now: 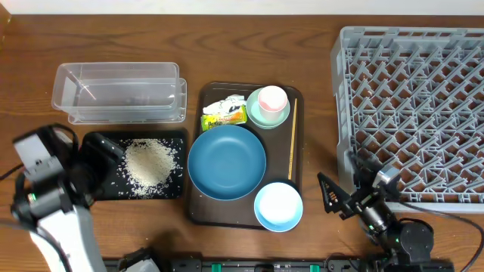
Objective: Sort waste into correct bins and load items into the dishwasher rack
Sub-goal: 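Reach the right gripper to the light-blue small bowl and grasp it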
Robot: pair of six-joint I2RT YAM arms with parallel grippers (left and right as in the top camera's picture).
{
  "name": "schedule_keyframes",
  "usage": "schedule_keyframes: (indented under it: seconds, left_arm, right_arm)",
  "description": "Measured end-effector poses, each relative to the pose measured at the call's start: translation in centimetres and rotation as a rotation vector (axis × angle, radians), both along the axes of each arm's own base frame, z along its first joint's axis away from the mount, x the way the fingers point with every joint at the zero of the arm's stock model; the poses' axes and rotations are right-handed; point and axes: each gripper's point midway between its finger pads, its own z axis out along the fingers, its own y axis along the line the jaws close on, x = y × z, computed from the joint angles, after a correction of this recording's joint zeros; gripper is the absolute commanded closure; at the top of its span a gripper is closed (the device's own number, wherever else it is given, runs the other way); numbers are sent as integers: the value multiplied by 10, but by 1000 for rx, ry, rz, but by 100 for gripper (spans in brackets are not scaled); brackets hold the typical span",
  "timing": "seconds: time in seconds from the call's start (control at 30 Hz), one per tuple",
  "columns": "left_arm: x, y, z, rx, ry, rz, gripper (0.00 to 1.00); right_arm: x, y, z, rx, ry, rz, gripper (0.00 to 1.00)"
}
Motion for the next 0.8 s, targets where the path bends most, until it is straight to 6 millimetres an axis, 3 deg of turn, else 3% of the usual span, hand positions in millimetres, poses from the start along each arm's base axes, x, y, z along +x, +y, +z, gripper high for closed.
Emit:
schedule_keyframes:
  seconds: [0.13, 0.33, 0.63, 0.8]
  left_arm:
    - [4, 8, -23, -94, 71, 45, 6]
    - [8, 14, -31, -137, 84, 80, 6]
    - [2, 21, -2, -33, -18, 111, 5]
    - [-4, 26, 8, 5, -41, 169, 5]
  right_arm:
    - [-11, 9, 20, 160, 38, 95, 1]
    - [-16, 18, 15, 192, 265, 153, 1]
    - [-15, 17, 31, -111, 736, 113, 1]
    - [-9, 28, 45, -402, 838, 110, 1]
